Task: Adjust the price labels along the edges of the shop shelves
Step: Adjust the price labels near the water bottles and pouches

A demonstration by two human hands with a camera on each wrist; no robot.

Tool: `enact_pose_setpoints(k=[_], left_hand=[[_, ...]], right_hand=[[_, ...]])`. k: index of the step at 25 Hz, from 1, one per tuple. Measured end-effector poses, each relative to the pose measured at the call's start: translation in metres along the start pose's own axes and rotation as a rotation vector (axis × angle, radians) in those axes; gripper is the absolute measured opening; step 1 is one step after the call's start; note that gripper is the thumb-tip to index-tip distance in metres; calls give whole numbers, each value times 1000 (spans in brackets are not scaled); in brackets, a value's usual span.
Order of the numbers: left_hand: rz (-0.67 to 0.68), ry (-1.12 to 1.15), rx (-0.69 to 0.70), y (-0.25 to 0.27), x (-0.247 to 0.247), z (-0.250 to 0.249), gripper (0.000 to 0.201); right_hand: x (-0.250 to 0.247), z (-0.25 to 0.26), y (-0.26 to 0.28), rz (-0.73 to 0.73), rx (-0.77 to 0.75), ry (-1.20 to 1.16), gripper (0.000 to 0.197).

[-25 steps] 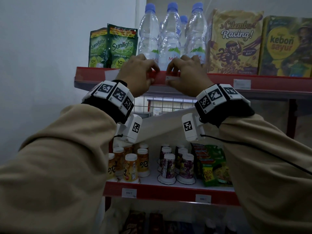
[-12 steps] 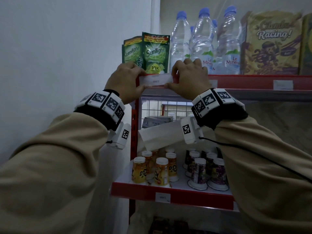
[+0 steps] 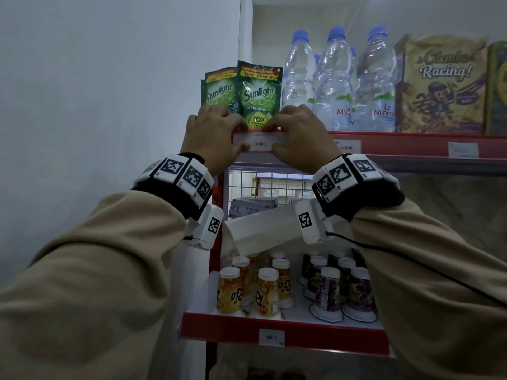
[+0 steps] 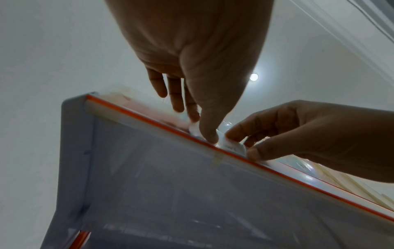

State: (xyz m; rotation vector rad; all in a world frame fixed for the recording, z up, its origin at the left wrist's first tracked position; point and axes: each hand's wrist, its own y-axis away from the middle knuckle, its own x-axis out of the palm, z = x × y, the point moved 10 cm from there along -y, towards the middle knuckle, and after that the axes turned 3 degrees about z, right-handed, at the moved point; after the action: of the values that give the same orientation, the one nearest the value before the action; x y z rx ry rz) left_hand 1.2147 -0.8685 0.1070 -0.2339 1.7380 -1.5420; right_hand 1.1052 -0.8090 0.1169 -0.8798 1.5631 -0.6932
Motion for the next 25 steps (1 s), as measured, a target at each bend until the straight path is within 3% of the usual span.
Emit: enact_pose_setpoints(k=[4,13,20,23,25], left_hand=[[2,26,9,-2,2,1,34],[12,48,52,-3,8,3,29],[-35,165,80,-2,3,6,42],[-70,239,85,0,-3,9,48],[-76,306,76,0,-6,10,45]], right_hand=[[4,4,-6,-12,12,-10,29],[8,17,-25,165,-38,66,26],[6,0,-32,258,78,-27,20],[-1,-8,-33,202,128,-114,19],[-13,-20,-33,54,206,-260,20]])
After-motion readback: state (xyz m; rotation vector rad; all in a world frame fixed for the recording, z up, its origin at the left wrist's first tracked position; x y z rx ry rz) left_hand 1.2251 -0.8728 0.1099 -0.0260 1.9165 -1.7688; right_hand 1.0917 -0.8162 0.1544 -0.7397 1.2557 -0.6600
